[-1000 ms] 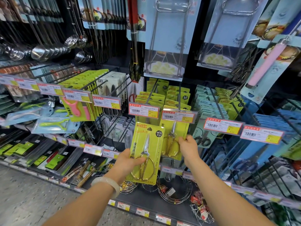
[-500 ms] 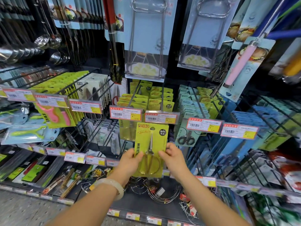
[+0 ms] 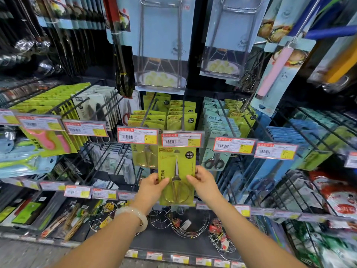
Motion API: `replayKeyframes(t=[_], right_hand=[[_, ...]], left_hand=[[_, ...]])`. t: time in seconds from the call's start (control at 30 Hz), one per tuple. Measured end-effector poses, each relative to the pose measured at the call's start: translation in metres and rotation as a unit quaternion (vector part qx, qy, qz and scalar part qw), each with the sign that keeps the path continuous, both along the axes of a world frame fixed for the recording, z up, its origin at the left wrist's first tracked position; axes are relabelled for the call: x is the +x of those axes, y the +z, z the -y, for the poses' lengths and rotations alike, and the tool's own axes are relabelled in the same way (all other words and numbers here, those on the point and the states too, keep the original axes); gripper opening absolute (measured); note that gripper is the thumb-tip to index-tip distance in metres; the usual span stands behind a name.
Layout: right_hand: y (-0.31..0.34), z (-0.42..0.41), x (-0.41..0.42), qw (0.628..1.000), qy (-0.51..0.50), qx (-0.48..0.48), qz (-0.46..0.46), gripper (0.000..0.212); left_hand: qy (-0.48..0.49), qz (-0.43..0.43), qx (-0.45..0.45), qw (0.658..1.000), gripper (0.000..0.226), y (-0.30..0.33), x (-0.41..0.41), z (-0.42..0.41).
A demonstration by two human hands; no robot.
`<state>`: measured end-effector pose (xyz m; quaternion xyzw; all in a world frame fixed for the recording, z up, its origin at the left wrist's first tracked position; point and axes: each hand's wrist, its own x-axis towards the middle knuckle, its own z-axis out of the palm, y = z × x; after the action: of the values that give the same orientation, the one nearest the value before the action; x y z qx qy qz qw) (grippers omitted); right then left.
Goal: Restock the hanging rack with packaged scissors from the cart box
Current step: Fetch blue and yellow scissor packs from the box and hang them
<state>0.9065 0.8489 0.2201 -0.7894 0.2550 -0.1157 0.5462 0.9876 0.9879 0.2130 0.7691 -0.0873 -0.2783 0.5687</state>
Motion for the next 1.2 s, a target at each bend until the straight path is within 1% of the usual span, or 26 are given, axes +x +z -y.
replayKeyframes(t=[0.13,0.23,0.3,0.37,0.47,0.5,0.57,0.63,0.73,0.8,0.83,0.9,0.93,1.0,1.07,1.2], right_hand=[[0.005,0.001,0.003,1.000,-0.011,0.011,0.010,0.018],[0.019,0.008,0.013,0.998,-0.032,0.018,0.054,0.023],[0.024,0.012,0.020,0.996,-0.043,0.031,0.067,0.022],[0.020,0.013,0.022,0.997,-0.046,0.035,0.052,0.018],[0.007,0.012,0.022,0.997,-0.055,0.043,0.025,0.003],[0.005,0.012,0.023,0.997,-0.061,0.045,0.025,0.005],[0.005,0.013,0.026,0.997,-0.064,0.043,0.029,0.006],[0.005,0.015,0.029,0.997,-0.066,0.022,0.015,0.014],[-0.001,0.018,0.028,0.996,-0.066,0.008,-0.055,0.041],[-0.008,0.022,0.021,0.993,-0.063,0.012,-0.101,0.052],[-0.011,0.023,0.016,0.991,-0.053,0.003,-0.124,0.054],[-0.015,0.028,0.000,0.984,-0.020,-0.046,-0.174,0.054],[-0.016,0.030,-0.009,0.976,-0.001,-0.079,-0.201,0.052],[-0.019,0.038,-0.032,0.955,0.034,-0.150,-0.253,0.050],[-0.023,0.049,-0.057,0.931,0.051,-0.215,-0.291,0.052],[-0.026,0.082,-0.119,0.887,0.030,-0.317,-0.334,0.054]], left_hand=[[0.003,0.010,-0.002,1.000,0.006,0.003,0.004,0.004],[0.002,0.052,0.006,0.999,0.013,0.020,0.015,0.013],[0.007,0.057,-0.006,0.998,0.019,0.027,0.021,0.019],[0.004,0.049,0.004,0.999,0.024,0.027,0.023,0.020],[-0.017,0.048,0.044,0.998,0.038,0.022,0.022,0.020],[-0.016,0.046,0.054,0.997,0.045,0.020,0.023,0.020],[0.000,0.030,0.045,0.999,0.053,0.018,0.026,0.024],[0.024,0.020,0.039,0.999,0.055,0.017,0.027,0.027],[0.030,0.026,0.075,0.996,0.057,0.011,0.026,0.031],[0.000,0.015,0.124,0.992,0.058,0.003,0.023,0.033],[-0.029,0.020,0.162,0.986,0.059,-0.001,0.019,0.035],[-0.111,0.064,0.257,0.958,0.063,-0.007,0.008,0.043],[-0.152,0.105,0.308,0.933,0.063,-0.009,0.000,0.048],[-0.222,0.201,0.391,0.870,0.060,-0.012,-0.019,0.064],[-0.275,0.279,0.414,0.822,0.063,-0.012,-0.044,0.084],[-0.358,0.384,0.396,0.753,0.075,0.000,-0.105,0.131]])
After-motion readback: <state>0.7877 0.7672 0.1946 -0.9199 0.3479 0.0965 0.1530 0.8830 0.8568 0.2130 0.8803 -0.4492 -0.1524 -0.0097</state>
